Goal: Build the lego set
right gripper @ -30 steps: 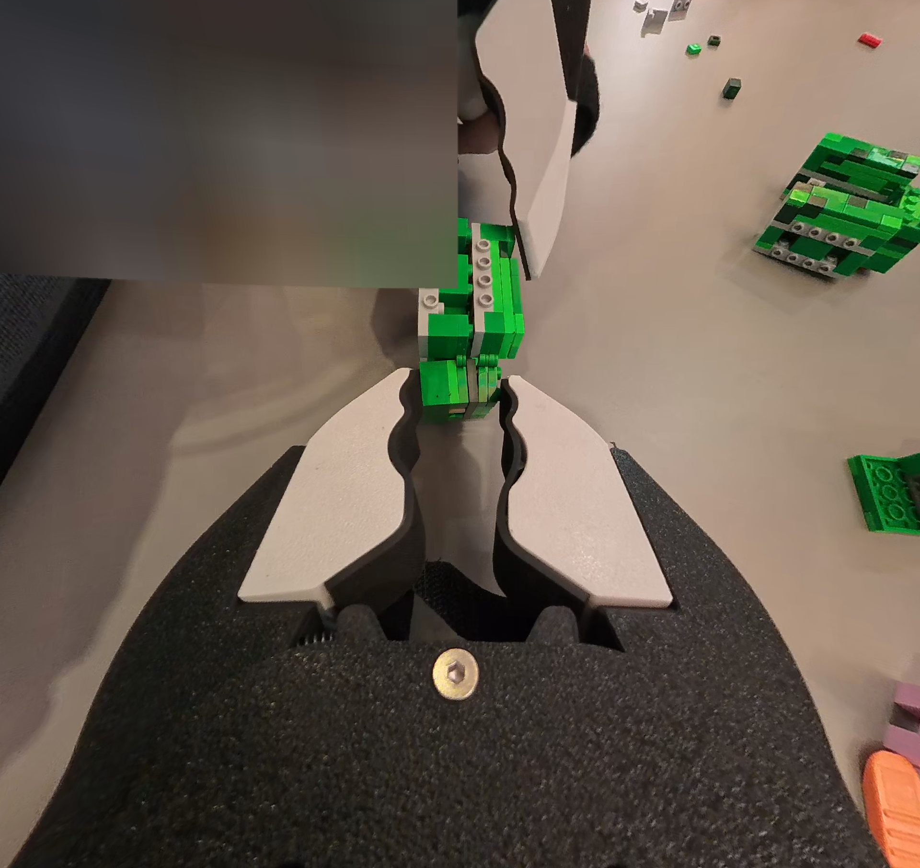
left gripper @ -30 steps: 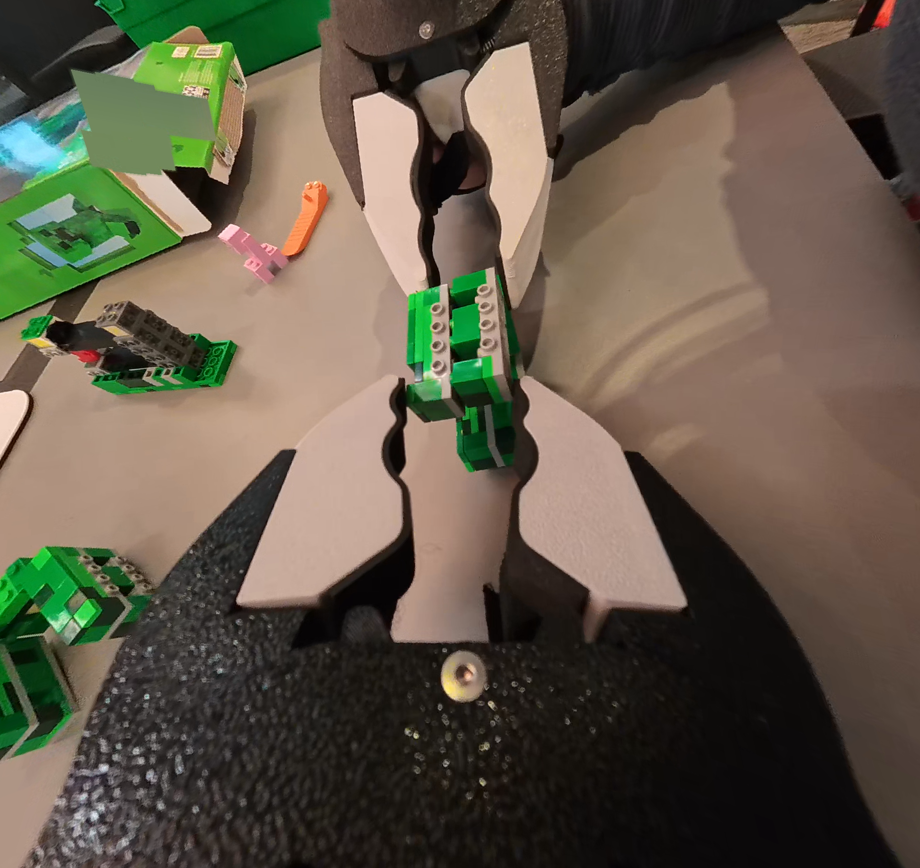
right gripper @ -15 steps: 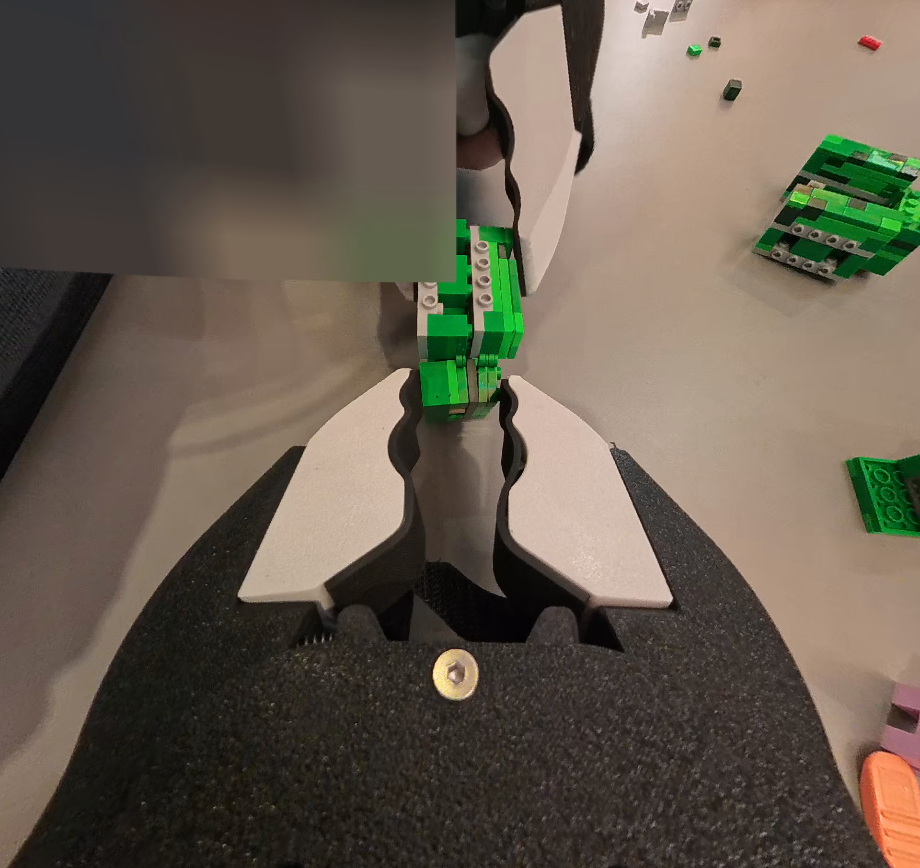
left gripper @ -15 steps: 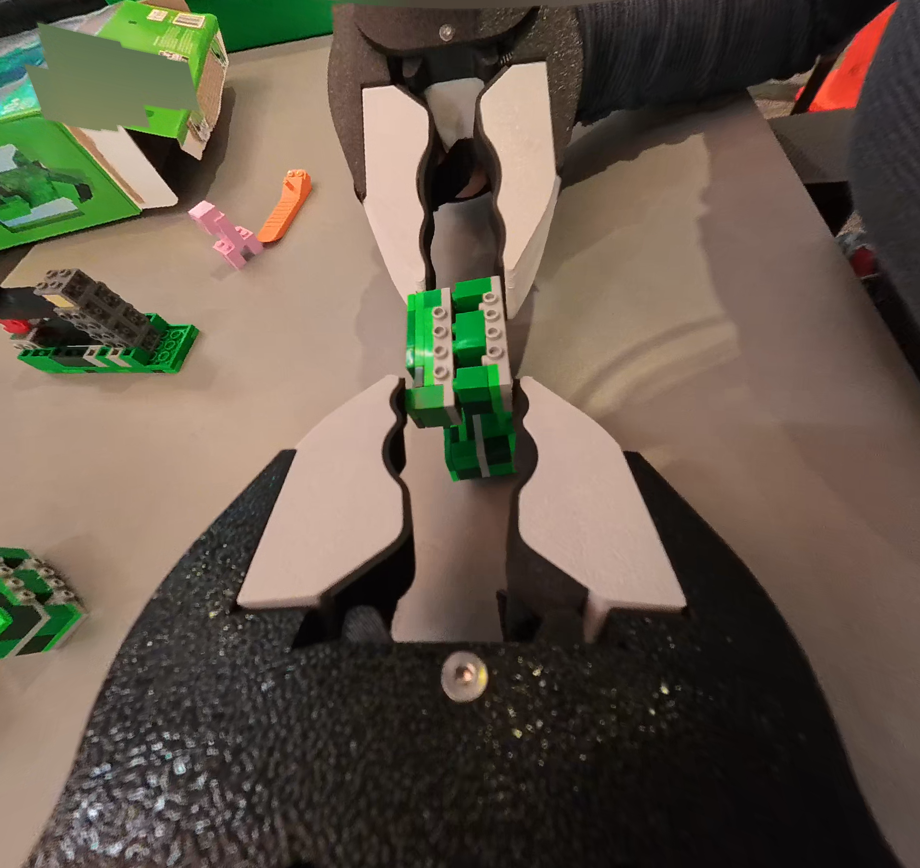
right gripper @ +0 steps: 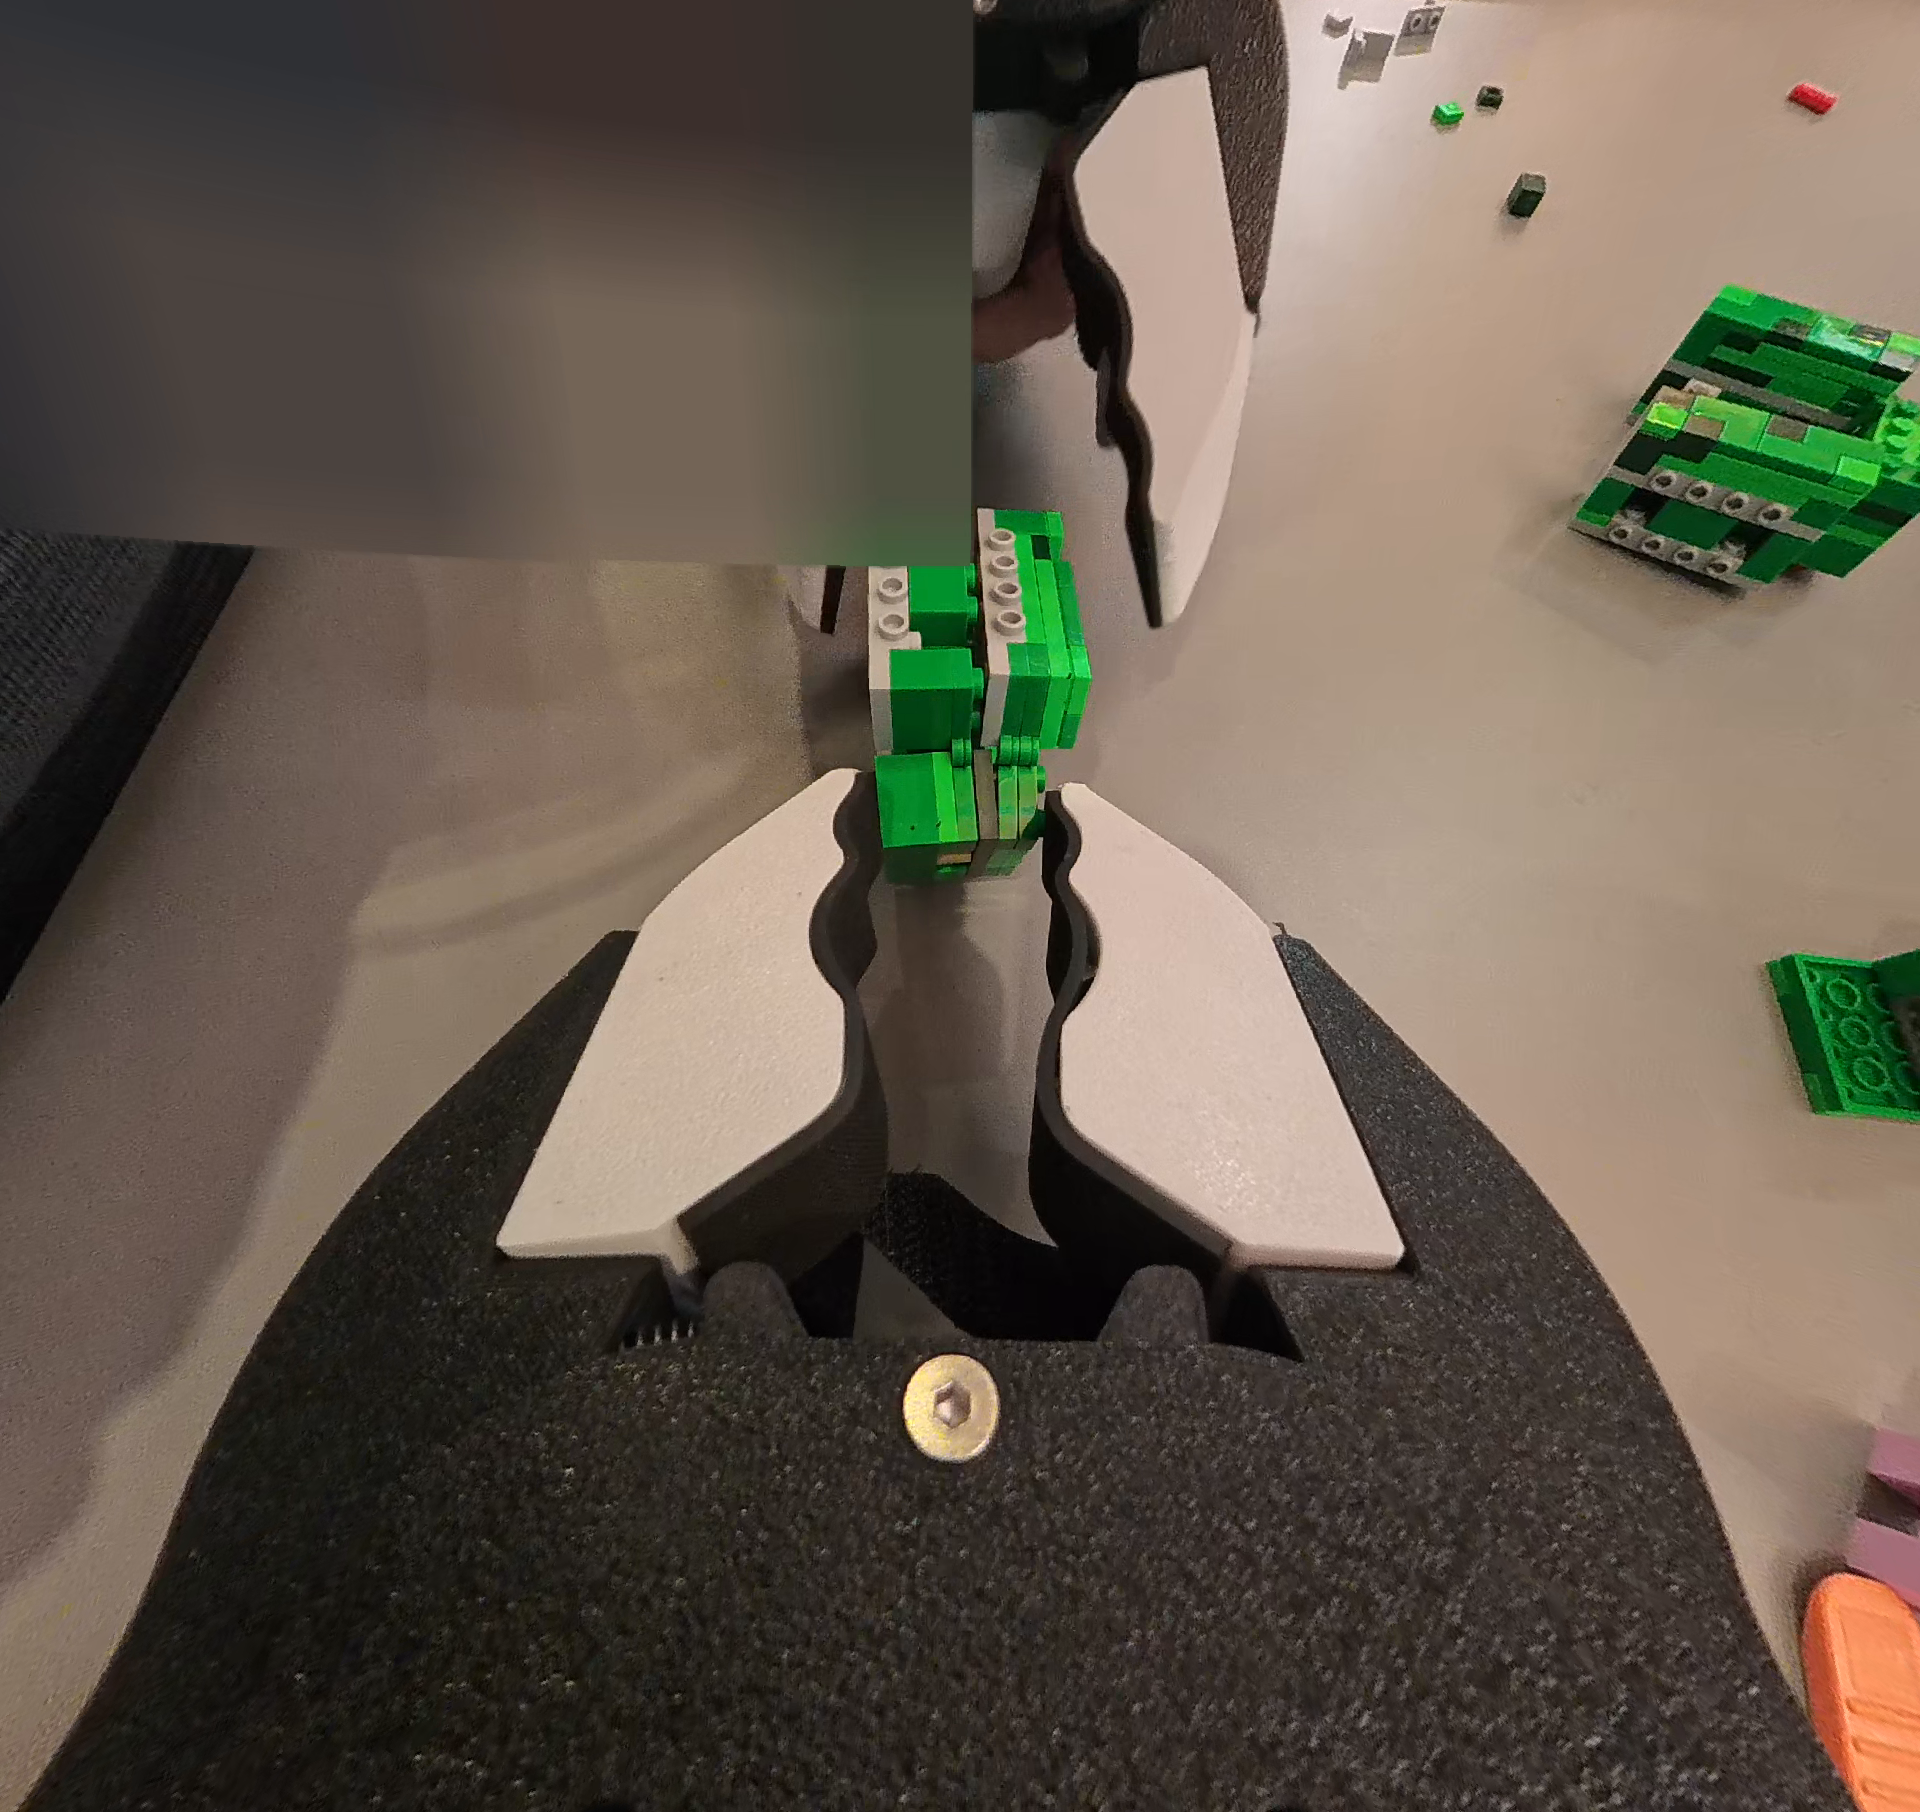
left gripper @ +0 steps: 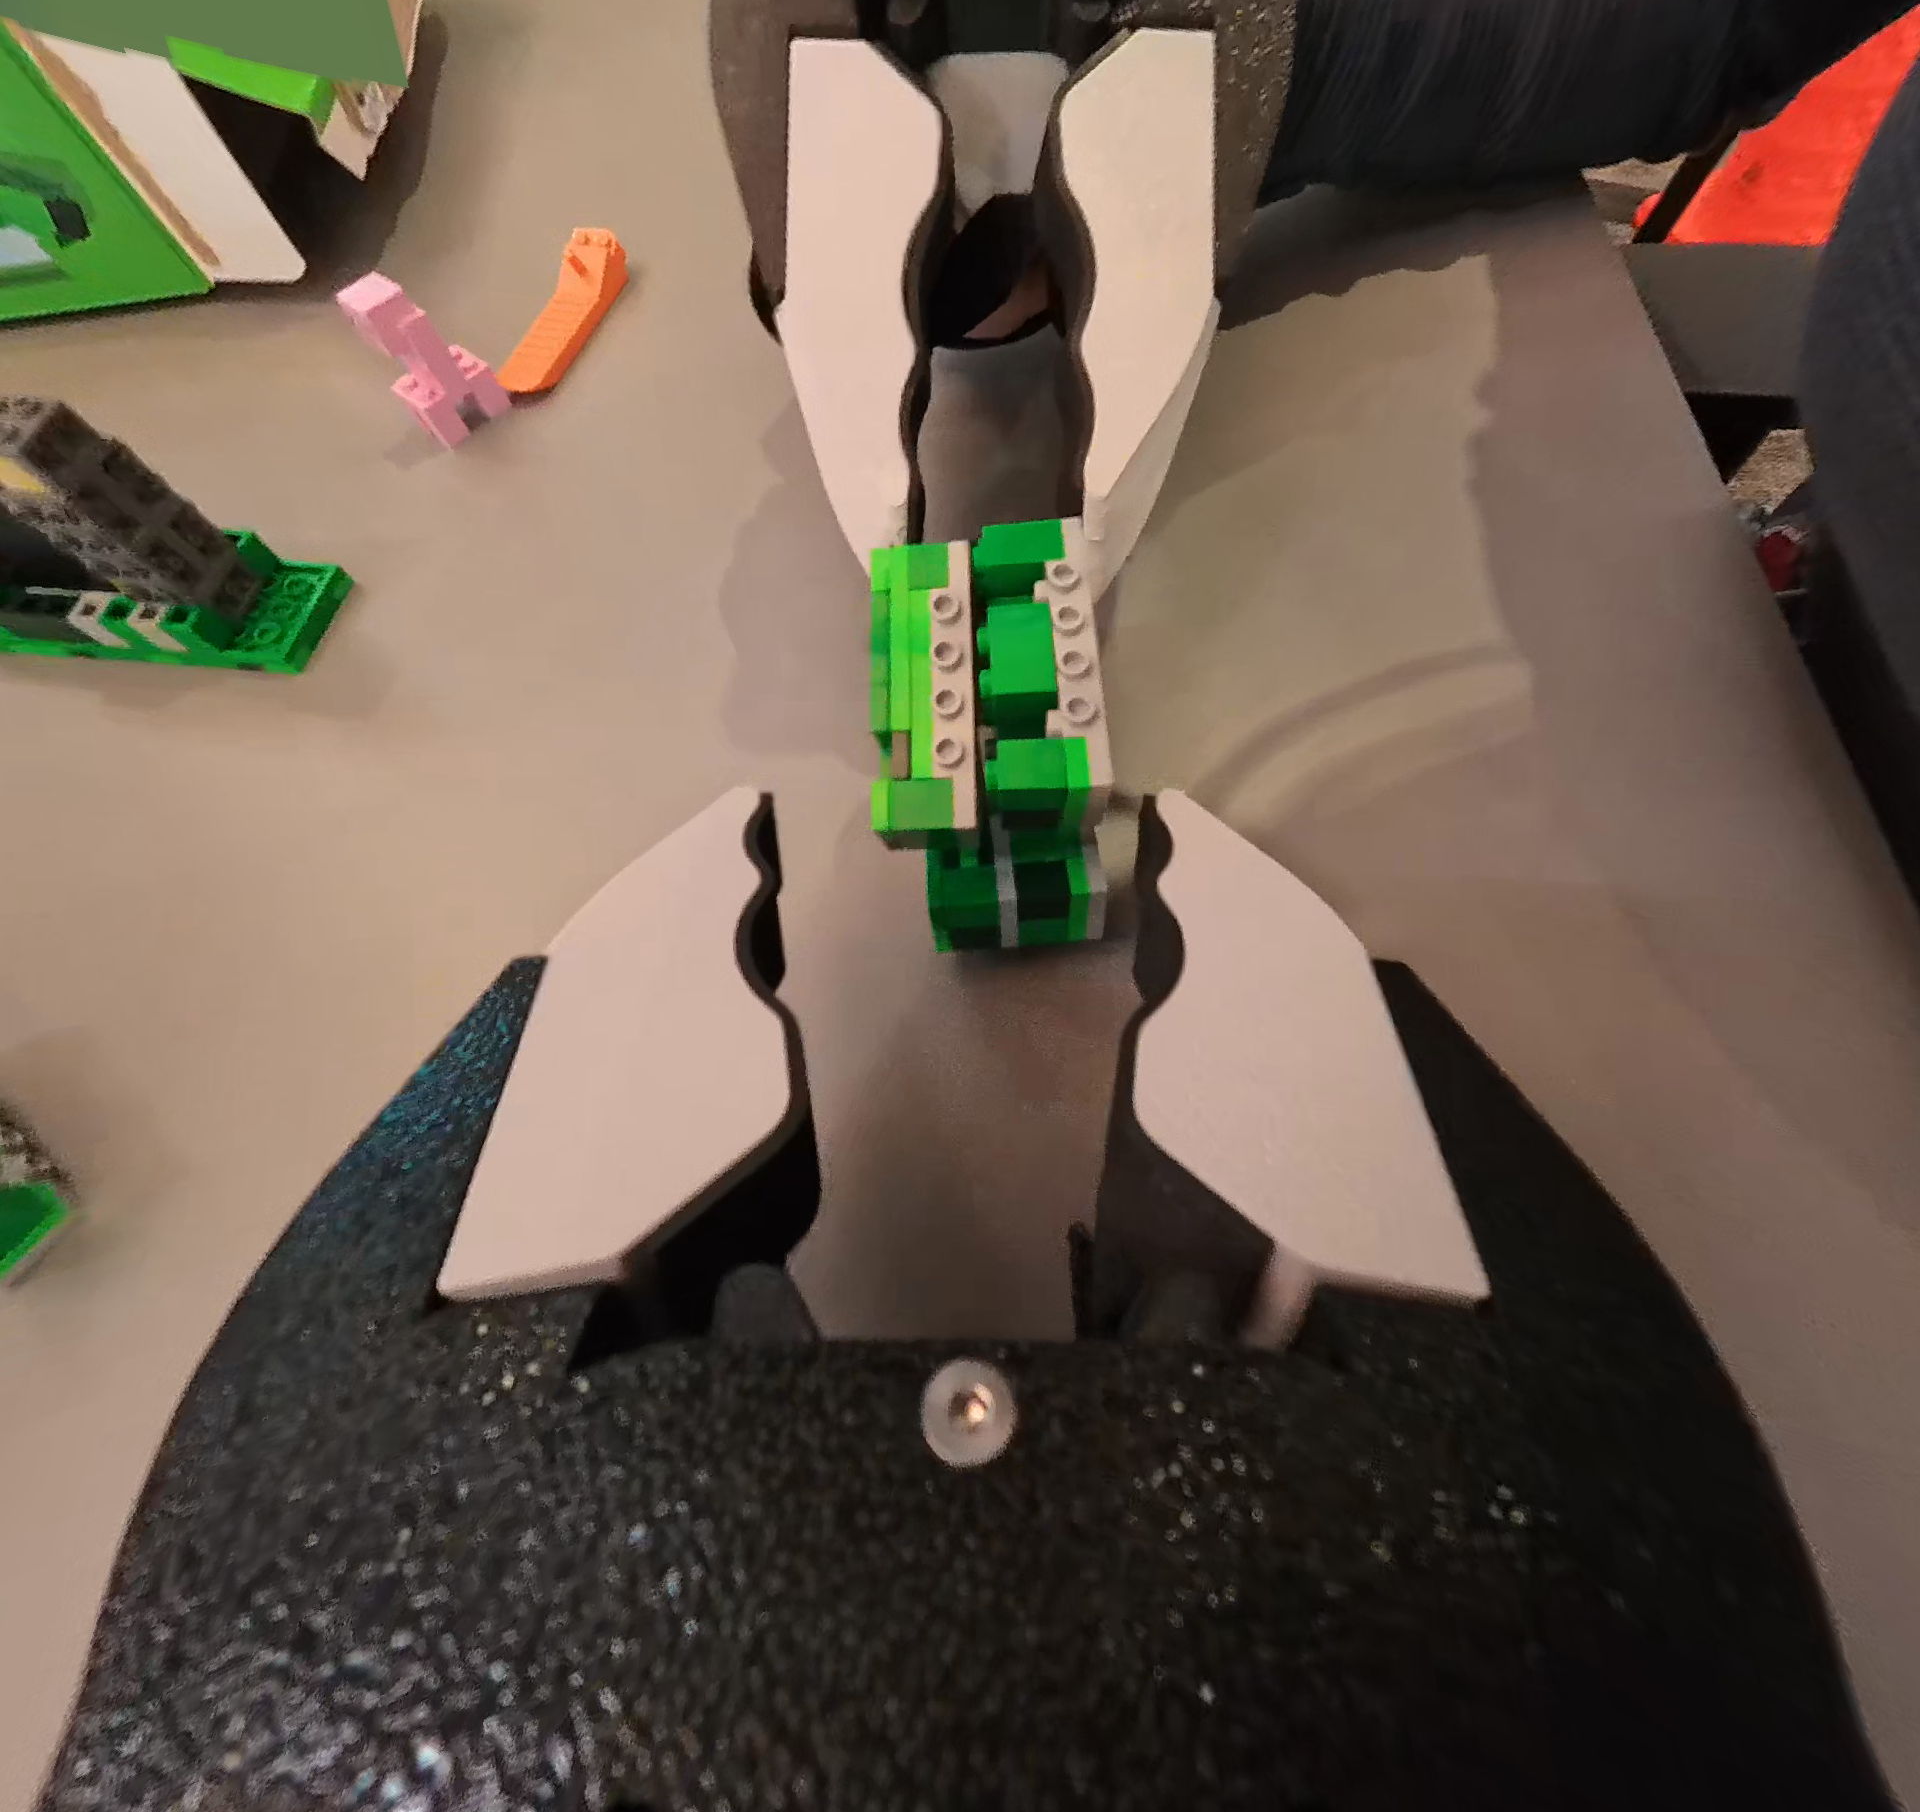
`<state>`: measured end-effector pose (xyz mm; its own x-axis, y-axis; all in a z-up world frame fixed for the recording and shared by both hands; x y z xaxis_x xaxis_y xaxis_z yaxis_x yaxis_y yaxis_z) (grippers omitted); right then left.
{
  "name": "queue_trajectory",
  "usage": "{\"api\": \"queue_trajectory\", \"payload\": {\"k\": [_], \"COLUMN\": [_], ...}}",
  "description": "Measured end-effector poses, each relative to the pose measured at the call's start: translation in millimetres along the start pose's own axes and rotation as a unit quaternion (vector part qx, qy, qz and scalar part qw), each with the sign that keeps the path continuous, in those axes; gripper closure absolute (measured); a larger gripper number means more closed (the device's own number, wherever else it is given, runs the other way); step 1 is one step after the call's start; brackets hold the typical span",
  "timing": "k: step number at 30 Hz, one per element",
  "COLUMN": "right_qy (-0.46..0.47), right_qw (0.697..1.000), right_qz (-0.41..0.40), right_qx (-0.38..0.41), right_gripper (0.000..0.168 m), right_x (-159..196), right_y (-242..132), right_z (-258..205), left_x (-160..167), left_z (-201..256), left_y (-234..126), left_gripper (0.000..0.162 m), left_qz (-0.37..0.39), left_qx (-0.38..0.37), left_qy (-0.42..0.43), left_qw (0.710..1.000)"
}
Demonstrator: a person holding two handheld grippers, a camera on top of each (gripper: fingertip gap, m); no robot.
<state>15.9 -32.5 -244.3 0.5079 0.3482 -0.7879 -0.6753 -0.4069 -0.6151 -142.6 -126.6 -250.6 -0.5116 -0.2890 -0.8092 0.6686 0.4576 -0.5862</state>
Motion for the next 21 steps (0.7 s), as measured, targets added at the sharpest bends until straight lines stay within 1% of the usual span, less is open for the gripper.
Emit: {"api": "queue_trajectory", "payload": {"k": [2,5,7,9,12,17,19,21], "right_qy": [0.001,0.002,0.001,0.001,0.001,0.001,0.001,0.002], "right_qw": [1.000,1.000,1.000,1.000,1.000,1.000,1.000,1.000], "right_qz": [0.001,0.002,0.002,0.002,0.001,-0.001,0.000,0.001], "right_qx": [-0.001,-0.002,-0.002,-0.002,-0.002,-0.002,-0.002,-0.002], "right_gripper": [0.139,0.139,0.139,0.139,0.138,0.138,0.139,0.139], "right_x": [0.2,0.6,0.6,0.6,0.6,0.3,0.3,0.2], "right_y": [0.0,-0.3,-0.2,-0.2,-0.2,0.1,0.3,0.3], "right_z": [0.2,0.5,0.4,0.5,0.4,0.4,0.5,0.6], "left_x": [2.1,3.2,3.2,2.6,1.9,-2.6,-3.6,-4.0], "left_z": [-2.1,-2.5,-1.3,0.0,-0.5,-2.0,-2.4,-4.0], "left_y": [-3.4,-7.1,-8.1,-8.0,-8.9,-13.3,-14.2,-15.4], "left_gripper": [0.097,0.105,0.112,0.116,0.116,0.116,0.116,0.117], "left_qz": [-0.009,-0.003,-0.007,-0.011,-0.006,0.037,0.041,0.037], "left_qx": [0.014,0.048,0.064,0.071,0.073,0.083,0.079,0.076], "left_qy": [-0.019,-0.042,-0.046,-0.047,-0.048,-0.060,-0.061,-0.082], "left_qw": [1.000,0.998,0.997,0.996,0.996,0.994,0.994,0.993]}}
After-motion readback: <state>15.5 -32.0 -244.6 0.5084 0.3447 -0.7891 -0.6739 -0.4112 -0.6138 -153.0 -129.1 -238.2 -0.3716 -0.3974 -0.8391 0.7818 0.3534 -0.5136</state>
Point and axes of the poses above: each gripper's, where its closed fingertips meet, y out along the fingers, x out of its underside, z = x × y across the jaws, the point moved 9 cm from there along -y, back along the fingers, and after that the axes turned 5 degrees about -z, right-handed, at the moved point
